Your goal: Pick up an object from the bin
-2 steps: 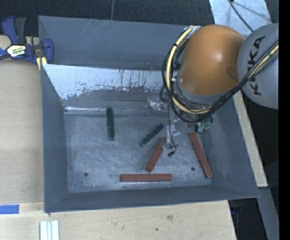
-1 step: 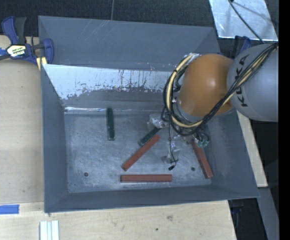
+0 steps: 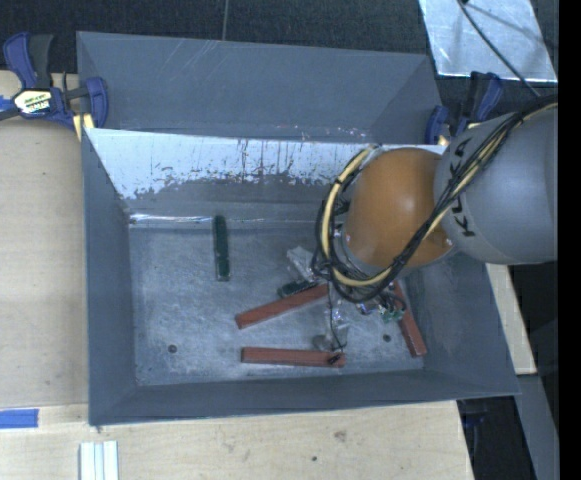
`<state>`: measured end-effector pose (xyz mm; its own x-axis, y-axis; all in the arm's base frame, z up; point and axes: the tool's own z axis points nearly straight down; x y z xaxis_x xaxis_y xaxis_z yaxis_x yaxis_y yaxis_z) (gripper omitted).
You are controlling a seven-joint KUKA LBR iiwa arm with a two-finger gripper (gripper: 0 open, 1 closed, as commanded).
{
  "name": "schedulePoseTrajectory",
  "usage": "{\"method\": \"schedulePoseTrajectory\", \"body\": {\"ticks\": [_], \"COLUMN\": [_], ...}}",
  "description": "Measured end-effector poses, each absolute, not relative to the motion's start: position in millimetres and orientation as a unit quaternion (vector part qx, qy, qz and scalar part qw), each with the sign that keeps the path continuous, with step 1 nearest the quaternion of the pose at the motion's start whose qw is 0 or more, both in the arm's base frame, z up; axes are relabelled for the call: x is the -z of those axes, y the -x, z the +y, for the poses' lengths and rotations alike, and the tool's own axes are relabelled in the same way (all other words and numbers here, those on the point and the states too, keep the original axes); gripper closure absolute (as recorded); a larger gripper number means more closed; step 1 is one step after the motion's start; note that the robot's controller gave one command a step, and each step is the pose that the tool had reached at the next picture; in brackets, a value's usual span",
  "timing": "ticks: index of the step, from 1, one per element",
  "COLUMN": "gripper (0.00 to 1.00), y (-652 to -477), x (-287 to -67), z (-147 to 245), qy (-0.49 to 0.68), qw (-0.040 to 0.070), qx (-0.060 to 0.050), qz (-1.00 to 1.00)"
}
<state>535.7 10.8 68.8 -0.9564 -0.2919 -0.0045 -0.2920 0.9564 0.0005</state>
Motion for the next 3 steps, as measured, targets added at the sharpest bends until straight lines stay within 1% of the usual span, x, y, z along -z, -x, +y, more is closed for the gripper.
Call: {"method": "schedulePoseTrajectory", "body": {"ticks": [1,2,3], "gripper": [1.00,1.00,1.00], "y": [-538.1,-563.8,-549.1], "x": [-73,-216,-286], "z": [11,37,-29], "qy": [0.147,0.250,0.211], "qw": [0.005,0.006,0.005], "qx": [0.000,0.001,0.003], "qz": [0.989,0.968,0.977]}}
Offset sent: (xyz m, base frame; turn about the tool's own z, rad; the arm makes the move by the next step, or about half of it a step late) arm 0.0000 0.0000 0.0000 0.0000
